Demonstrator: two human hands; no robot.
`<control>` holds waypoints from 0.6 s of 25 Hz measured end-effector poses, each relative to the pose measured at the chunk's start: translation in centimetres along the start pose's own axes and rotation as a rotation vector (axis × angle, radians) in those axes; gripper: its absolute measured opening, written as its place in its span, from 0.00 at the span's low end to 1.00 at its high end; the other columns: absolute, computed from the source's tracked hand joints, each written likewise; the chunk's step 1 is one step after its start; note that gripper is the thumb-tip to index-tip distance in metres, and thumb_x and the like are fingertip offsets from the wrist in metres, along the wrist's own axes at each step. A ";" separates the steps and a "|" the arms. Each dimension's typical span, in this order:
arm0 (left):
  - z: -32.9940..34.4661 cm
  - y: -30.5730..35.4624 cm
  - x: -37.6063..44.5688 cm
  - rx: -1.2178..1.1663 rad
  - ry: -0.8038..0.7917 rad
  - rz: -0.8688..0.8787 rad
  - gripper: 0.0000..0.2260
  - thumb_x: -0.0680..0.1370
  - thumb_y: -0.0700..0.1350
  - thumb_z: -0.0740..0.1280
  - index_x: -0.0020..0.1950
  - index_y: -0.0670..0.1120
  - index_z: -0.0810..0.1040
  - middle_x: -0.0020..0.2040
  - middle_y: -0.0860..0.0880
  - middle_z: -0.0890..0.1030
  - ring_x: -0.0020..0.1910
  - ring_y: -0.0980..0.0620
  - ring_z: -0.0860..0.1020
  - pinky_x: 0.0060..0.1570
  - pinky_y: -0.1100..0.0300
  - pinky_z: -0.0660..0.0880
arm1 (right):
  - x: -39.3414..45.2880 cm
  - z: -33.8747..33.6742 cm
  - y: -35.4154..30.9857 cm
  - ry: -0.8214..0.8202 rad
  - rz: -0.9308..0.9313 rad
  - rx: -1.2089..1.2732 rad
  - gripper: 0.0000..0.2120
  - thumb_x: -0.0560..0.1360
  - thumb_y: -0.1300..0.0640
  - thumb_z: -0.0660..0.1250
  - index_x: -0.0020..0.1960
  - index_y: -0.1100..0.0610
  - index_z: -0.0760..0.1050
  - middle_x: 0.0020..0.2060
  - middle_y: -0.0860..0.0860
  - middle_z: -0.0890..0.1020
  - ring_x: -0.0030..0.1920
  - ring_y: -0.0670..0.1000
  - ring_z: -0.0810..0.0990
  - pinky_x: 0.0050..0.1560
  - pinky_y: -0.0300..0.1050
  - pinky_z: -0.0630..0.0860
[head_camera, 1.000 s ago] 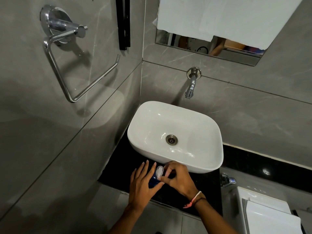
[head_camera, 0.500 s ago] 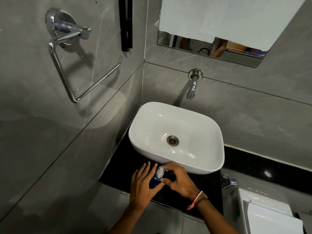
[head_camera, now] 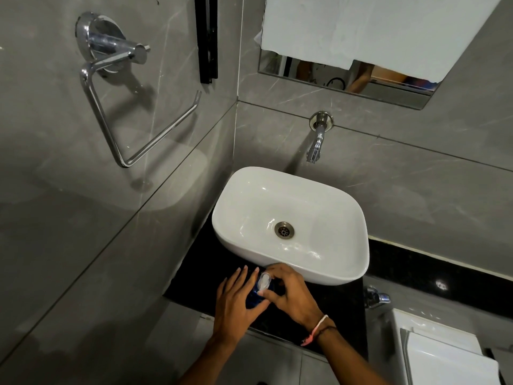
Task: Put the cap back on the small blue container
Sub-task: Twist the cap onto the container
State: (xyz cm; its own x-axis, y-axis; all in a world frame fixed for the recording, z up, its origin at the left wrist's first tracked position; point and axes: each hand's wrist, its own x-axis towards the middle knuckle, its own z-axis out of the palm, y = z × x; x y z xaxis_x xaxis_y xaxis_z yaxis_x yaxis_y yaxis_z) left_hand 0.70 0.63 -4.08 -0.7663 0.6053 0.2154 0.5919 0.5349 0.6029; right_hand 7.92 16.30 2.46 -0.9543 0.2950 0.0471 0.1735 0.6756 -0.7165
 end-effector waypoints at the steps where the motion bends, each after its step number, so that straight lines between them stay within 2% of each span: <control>1: -0.1 0.0 0.0 0.000 0.002 0.005 0.31 0.71 0.64 0.70 0.70 0.51 0.74 0.69 0.46 0.77 0.71 0.46 0.72 0.67 0.43 0.71 | 0.0 0.0 0.1 -0.036 -0.023 0.011 0.17 0.73 0.54 0.77 0.61 0.54 0.81 0.60 0.48 0.80 0.61 0.44 0.78 0.65 0.40 0.77; 3: -0.2 -0.1 0.2 0.001 0.001 0.015 0.32 0.71 0.65 0.68 0.71 0.52 0.73 0.70 0.47 0.77 0.71 0.47 0.71 0.68 0.43 0.70 | 0.0 0.0 0.0 -0.053 -0.040 -0.013 0.15 0.75 0.54 0.75 0.60 0.56 0.82 0.61 0.49 0.80 0.63 0.46 0.77 0.66 0.44 0.77; 6: -0.5 -0.3 0.4 0.021 -0.005 0.041 0.33 0.70 0.65 0.69 0.71 0.52 0.74 0.70 0.48 0.76 0.72 0.47 0.71 0.68 0.44 0.69 | -0.1 0.0 -0.4 0.002 -0.036 -0.101 0.14 0.73 0.49 0.76 0.57 0.54 0.83 0.57 0.48 0.82 0.59 0.47 0.78 0.60 0.47 0.78; 11: 0.1 -0.2 0.2 0.026 0.000 0.019 0.31 0.69 0.63 0.72 0.68 0.49 0.76 0.69 0.48 0.78 0.70 0.47 0.73 0.66 0.44 0.72 | -0.4 0.4 0.2 -0.050 -0.070 -0.028 0.15 0.78 0.54 0.72 0.63 0.55 0.81 0.65 0.49 0.77 0.67 0.46 0.73 0.70 0.43 0.72; 15: 0.5 -0.1 -0.1 0.029 0.020 0.005 0.30 0.67 0.59 0.78 0.66 0.47 0.79 0.66 0.47 0.80 0.68 0.46 0.75 0.62 0.42 0.75 | -0.5 0.5 -0.1 0.017 -0.128 -0.116 0.11 0.77 0.51 0.73 0.57 0.54 0.84 0.58 0.48 0.83 0.61 0.49 0.76 0.65 0.46 0.74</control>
State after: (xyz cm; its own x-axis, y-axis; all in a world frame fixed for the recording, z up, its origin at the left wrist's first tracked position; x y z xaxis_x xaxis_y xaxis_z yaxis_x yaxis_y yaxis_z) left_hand 0.87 0.76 -4.54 -0.7683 0.5960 0.2335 0.6021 0.5490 0.5797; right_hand 8.26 15.73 2.14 -0.9663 0.2123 0.1458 0.0784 0.7817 -0.6187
